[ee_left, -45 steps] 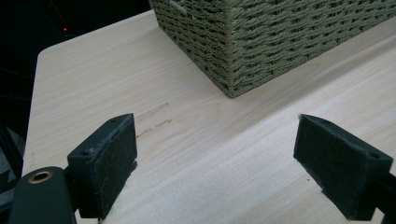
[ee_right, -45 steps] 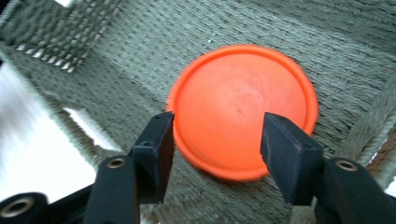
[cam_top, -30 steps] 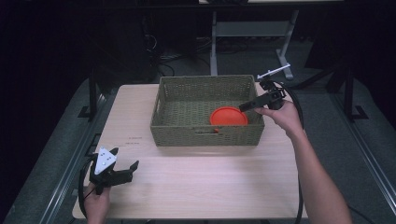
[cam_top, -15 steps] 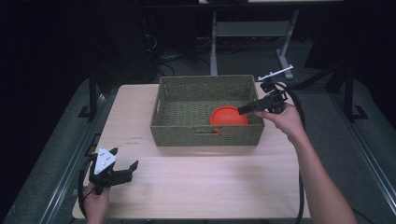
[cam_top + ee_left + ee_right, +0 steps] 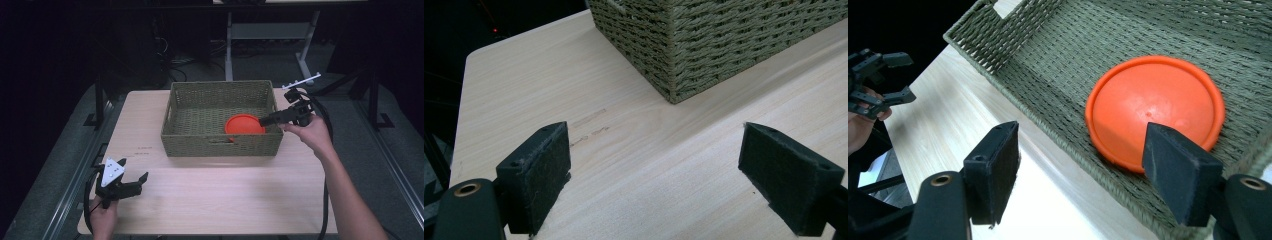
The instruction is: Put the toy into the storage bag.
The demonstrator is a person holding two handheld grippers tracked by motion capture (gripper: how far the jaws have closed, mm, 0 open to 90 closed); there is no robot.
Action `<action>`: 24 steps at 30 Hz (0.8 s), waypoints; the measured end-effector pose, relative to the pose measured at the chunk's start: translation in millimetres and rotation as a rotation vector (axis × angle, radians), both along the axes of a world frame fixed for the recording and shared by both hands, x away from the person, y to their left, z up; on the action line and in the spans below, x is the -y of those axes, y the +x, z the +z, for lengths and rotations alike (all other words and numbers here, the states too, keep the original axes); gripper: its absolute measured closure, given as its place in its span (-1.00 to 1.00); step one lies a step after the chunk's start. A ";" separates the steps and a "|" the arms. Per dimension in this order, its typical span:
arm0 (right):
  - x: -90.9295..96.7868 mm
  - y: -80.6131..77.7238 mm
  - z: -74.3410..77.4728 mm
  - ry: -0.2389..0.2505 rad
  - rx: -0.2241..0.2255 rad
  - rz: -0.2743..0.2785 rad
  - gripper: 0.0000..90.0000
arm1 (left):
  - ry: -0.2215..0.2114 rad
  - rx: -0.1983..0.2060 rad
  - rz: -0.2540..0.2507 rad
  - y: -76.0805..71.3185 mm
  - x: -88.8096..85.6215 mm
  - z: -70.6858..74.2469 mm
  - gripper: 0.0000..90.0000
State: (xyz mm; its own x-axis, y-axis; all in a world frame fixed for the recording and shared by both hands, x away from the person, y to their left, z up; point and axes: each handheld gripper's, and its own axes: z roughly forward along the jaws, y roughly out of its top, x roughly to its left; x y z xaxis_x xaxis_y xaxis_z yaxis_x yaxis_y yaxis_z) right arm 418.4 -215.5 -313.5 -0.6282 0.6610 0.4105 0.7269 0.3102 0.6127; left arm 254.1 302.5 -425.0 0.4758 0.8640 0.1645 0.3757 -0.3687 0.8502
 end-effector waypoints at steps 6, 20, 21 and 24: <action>10.4 -14.5 -1.9 0.032 0.011 0.001 -0.33 | 0.005 0.000 0.001 0.1 0.2 -0.3 -0.72; 24.9 -53.1 -6.5 0.055 0.071 0.012 -0.39 | 0.002 0.002 0.000 -0.8 0.8 -0.1 -0.72; 24.9 -53.1 -6.5 0.055 0.071 0.012 -0.39 | 0.003 0.002 0.000 -0.9 0.8 -0.1 -0.72; 27.8 -60.7 -8.9 0.060 0.073 0.020 -0.39 | -0.003 0.004 0.003 -0.6 0.8 -0.6 -0.72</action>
